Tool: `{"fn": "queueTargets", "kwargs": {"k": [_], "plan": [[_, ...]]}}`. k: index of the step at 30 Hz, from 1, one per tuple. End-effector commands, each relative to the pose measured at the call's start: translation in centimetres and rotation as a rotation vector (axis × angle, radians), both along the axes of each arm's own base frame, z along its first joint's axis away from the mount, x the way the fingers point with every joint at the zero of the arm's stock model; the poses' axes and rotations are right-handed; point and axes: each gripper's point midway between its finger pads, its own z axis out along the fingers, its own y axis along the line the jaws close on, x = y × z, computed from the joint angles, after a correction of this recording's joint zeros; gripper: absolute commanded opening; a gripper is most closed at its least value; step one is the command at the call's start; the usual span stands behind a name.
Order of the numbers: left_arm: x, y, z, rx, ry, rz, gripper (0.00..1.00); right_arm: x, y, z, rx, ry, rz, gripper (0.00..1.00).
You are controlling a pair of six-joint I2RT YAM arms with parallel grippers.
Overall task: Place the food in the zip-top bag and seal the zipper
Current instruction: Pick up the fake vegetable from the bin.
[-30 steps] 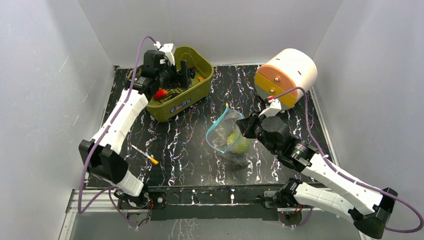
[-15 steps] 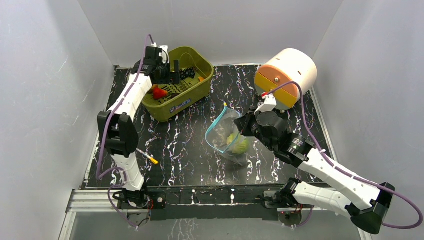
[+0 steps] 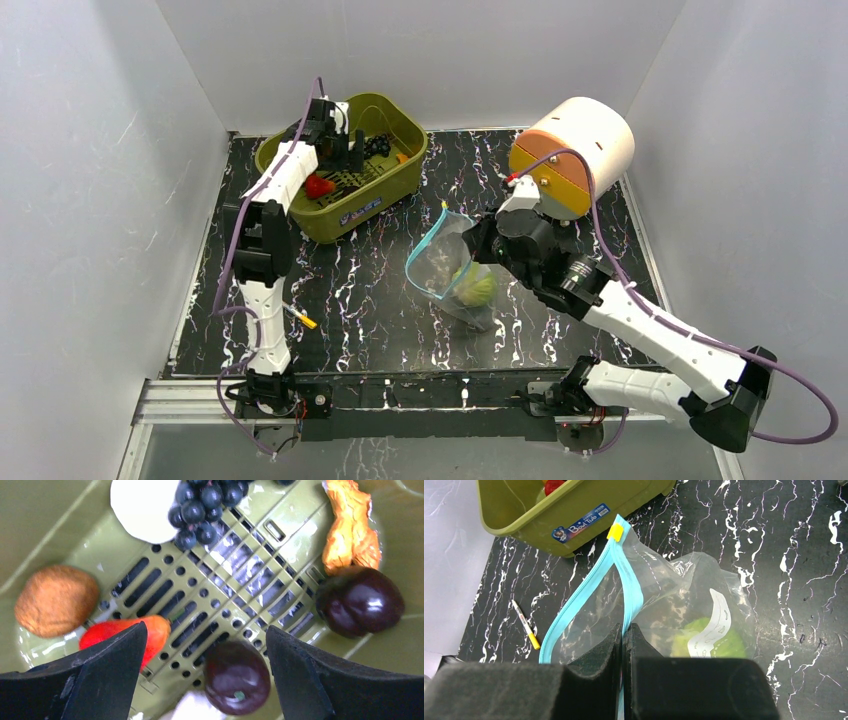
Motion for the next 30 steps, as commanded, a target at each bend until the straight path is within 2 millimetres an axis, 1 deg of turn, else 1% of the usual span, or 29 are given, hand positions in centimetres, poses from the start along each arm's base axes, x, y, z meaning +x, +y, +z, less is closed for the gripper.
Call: {"fn": "queueTargets", "kwargs": {"k": [1,2,4,8,10,14,16,20,23,25,26,28,29,30], "plan": [[3.4,0.2,3.2,0.029,-0.143,-0.061,0.85,1.1,0.8,3.8,0.049,-0.089,0.001,0.00],[4.1,0.4,3.3,0.042,-0.155,-0.057,0.83,1.2,0.8,4.0,0.040,-0.092,0.004,0.00],[4.8,-0.1,3.4,0.037,-0.175,-0.087,0.83,1.4,1.0,4.3,0.030,-0.096,0.005,0.00],[5.4,-2.6,3.8,-0.048,-0.224,-0.209,0.82,1.7,1.1,4.8,0.018,-0.101,0.003,0.00],[5.7,-3.4,3.9,-0.088,-0.229,-0.233,0.81,1.9,1.2,4.9,0.014,-0.101,0.002,0.00],[6.4,-4.0,3.1,-0.116,-0.227,-0.229,0.81,2.1,1.3,5.0,0.012,-0.102,-0.003,0.00],[6.8,-4.3,2.8,-0.128,-0.227,-0.234,0.79,2.1,1.3,5.1,0.014,-0.102,-0.004,0.00],[7.7,-4.9,2.2,-0.156,-0.227,-0.247,0.71,2.1,1.5,5.1,0.014,-0.098,-0.002,0.00],[8.3,-4.7,1.3,-0.146,-0.223,-0.230,0.71,2.1,1.5,5.1,0.013,-0.090,0.001,0.00],[9.3,-3.8,0.9,-0.108,-0.254,-0.182,0.74,2.0,1.3,5.2,0.013,-0.088,-0.006,0.00],[10.0,-3.1,1.1,-0.067,-0.280,-0.162,0.74,1.9,1.1,5.3,0.012,-0.088,-0.012,0.00],[10.3,-2.2,2.4,-0.010,-0.312,-0.160,0.73,1.9,0.7,5.2,-0.003,-0.085,-0.023,0.00],[10.3,-1.7,3.1,0.016,-0.334,-0.150,0.69,1.9,0.7,5.1,-0.004,-0.084,-0.022,0.00],[10.5,-1.4,3.3,0.038,-0.347,-0.147,0.65,1.9,0.7,5.0,-0.005,-0.080,-0.021,0.00]]}}
